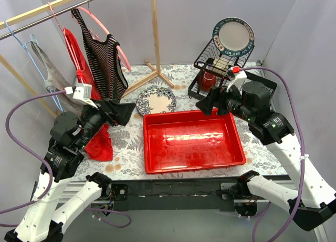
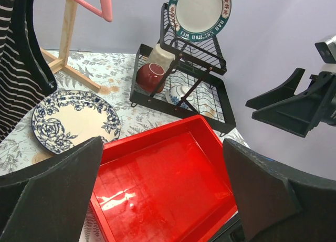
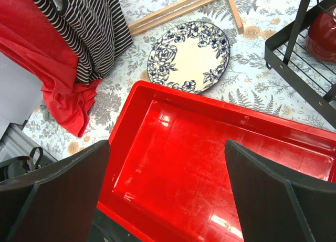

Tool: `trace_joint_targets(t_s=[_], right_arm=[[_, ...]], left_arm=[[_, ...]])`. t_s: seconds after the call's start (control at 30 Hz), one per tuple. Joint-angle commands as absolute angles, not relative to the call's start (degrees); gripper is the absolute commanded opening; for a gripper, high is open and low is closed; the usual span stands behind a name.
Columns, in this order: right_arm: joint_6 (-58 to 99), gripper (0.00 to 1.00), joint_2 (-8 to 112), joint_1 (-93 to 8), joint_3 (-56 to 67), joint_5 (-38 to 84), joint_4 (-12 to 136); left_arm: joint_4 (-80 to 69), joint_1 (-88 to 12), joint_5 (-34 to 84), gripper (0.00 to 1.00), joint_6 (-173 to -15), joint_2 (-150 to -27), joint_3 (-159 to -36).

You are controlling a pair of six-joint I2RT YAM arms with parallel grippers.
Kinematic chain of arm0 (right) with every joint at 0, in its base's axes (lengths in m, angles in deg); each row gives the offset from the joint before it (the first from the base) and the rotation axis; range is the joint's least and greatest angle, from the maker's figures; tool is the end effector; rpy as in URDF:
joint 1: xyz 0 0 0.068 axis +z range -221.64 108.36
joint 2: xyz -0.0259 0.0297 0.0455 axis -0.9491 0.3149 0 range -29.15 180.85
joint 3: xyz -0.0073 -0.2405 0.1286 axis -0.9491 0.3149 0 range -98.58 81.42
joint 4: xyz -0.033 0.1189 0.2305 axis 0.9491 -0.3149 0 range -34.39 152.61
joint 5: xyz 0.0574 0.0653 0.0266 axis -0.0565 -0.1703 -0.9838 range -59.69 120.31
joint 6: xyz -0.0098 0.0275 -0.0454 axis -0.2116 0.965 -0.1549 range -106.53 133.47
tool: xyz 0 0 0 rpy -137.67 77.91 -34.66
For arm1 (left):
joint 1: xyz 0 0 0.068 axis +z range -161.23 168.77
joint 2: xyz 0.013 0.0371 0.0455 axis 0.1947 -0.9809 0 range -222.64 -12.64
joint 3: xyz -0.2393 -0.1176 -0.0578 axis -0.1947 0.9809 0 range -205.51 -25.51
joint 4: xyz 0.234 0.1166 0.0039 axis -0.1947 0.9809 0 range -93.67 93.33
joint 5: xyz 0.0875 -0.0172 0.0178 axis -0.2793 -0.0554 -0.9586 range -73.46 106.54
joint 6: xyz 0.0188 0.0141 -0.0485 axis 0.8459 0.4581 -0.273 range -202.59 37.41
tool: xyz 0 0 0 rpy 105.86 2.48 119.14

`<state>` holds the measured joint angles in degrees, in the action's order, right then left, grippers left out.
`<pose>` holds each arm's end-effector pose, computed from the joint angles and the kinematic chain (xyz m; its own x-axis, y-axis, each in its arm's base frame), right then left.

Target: Remove the tank top from the hanger

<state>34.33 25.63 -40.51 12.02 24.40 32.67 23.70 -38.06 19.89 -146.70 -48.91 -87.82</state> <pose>0.1653 0.1041 0.4202 -0.4247 0.1573 -0.8916 -0.4795 0.7962 0.3689 0.0976 -0.0517 0.4287 -0.4614 -0.7731 -0.4353 0.2008 0.3869 -0.9000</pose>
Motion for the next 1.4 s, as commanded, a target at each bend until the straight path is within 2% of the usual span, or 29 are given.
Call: trace_joint_targets(t_s=[0.0, 0.2, 0.33, 0.47, 0.57, 0.7, 0.73, 0.8, 1.0, 1.17, 1.37], right_arm=[[35.7, 0.99, 24.6, -40.4, 12.3, 26.8, 35.2], [35.4, 0.98, 23.1, -40.5, 12.7, 29.3, 34.2], [31.4, 0.97, 22.0, -40.5, 13.4, 24.0, 35.0], [29.4, 0.96, 19.3, -40.5, 15.9, 17.1, 37.5], [29.2, 0.95, 17.3, -40.4, 18.0, 14.1, 38.9], [29.4, 0.95, 14.9, -40.4, 19.5, 12.9, 38.9], [29.2, 0.94, 14.5, -40.4, 19.5, 12.9, 38.4], [28.7, 0.94, 13.4, -40.4, 19.6, 13.1, 37.4], [27.2, 0.94, 11.5, -40.4, 19.9, 14.8, 35.0], [26.9, 0.94, 10.8, -40.4, 20.6, 15.1, 34.7], [26.6, 0.93, 11.1, -40.4, 20.2, 15.0, 34.0]], left_arm=[[22.8, -38.2, 18.8, 0.98, -146.1, -48.7, -88.2], [20.0, -38.2, 17.2, 0.98, -145.7, -50.2, -90.2], [18.0, -38.2, 7.7, 0.98, -144.6, -54.6, -97.6], [17.9, -38.2, -6.9, 0.97, -141.9, -67.5, -109.3], [19.3, -38.2, -11.8, 0.96, -140.3, -74.6, -117.6], [15.5, -38.2, -18.4, 0.88, -136.6, -82.8, -122.1], [14.7, -38.1, -19.1, 0.8, -136.4, -83.6, -123.0], [12.8, -37.7, -19.5, 0.76, -136.1, -85.4, -125.4], [14.7, -35.4, -23.6, 0.75, -135.4, -94.1, -134.5], [18.8, -31.6, -19.0, 0.75, -137.9, -99.7, -141.9], [21.0, -27.5, -14.0, 0.68, -140.8, -103.2, -146.1]])
